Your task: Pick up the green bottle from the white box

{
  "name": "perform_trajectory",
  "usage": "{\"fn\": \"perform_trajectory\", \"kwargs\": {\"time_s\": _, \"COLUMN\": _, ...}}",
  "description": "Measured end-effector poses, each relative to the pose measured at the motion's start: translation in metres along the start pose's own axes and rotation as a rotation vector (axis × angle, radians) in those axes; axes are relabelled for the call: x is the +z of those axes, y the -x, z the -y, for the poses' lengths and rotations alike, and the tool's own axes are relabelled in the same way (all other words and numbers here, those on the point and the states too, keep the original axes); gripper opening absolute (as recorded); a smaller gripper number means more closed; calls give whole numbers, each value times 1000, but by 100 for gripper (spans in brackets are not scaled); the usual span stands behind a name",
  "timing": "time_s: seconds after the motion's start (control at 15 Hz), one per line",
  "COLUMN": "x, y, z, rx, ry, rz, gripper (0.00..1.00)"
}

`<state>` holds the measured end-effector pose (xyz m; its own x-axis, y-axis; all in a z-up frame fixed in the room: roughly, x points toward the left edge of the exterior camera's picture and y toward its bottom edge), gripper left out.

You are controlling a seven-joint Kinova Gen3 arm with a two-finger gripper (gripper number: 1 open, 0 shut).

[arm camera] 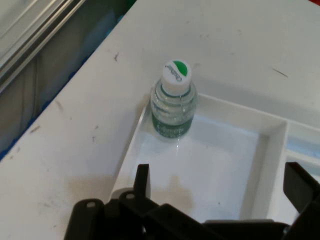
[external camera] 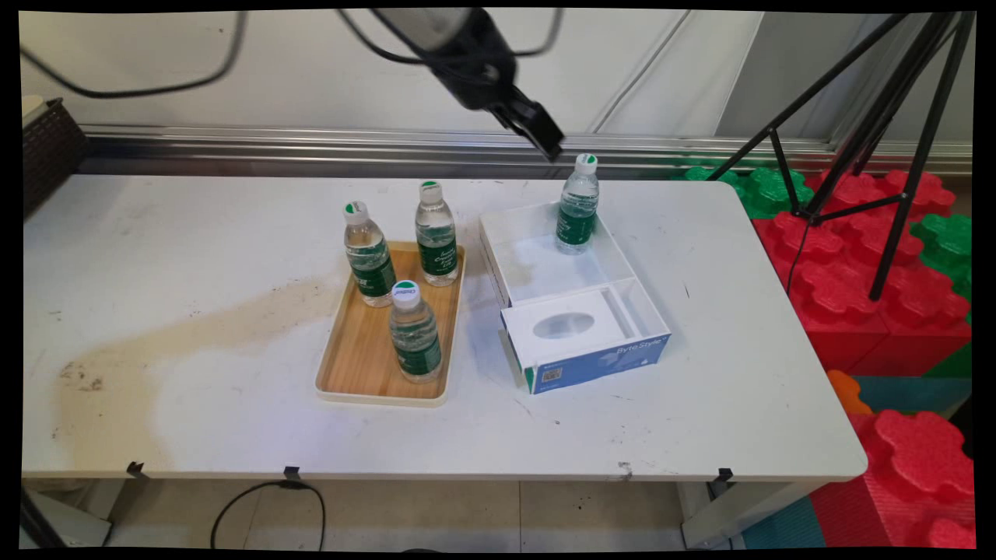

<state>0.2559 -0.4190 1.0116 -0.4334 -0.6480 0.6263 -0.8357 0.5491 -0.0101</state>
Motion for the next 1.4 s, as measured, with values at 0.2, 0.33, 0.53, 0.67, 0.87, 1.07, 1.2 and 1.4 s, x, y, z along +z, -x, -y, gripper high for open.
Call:
{"fn": "perform_trajectory", "kwargs": {"time_s": 0.2, "x": 53, "y": -16, "z": -7, "rx": -31, "ry": -26, "rz": 20, "gripper": 100}}
{"fn": "perform_trajectory", "kwargs": {"time_s": 0.33, "x": 84, "y": -24, "z": -8, "rx": -46, "ry": -46, "rz": 28, "gripper": 100}}
{"fn": "perform_trajectory", "kwargs": {"time_s": 0.53, "x": 120, "y": -31, "z": -6, "rx": -57, "ry": -69, "rz": 35, "gripper": 100}}
{"fn": "perform_trajectory", "kwargs": {"time_s": 0.67, "x": 143, "y": -34, "z": -3, "rx": -56, "ry": -84, "rz": 45, "gripper": 100}}
{"fn": "perform_trajectory", "kwargs": {"time_s": 0.87, "x": 172, "y": -33, "z": 0, "rx": -55, "ry": -95, "rz": 62, "gripper": 100}}
{"fn": "perform_trajectory", "kwargs": {"time_s": 1.07, "x": 194, "y": -29, "z": 2, "rx": -51, "ry": -93, "rz": 81, "gripper": 100}}
{"fn": "perform_trajectory", "kwargs": {"time_s": 1.2, "x": 204, "y": -25, "z": 3, "rx": -45, "ry": -93, "rz": 91, "gripper": 100}}
{"fn": "perform_trajectory", "kwargs": {"time_s": 1.4, "x": 212, "y": -22, "z": 4, "rx": -38, "ry": -94, "rz": 97, "gripper": 100}}
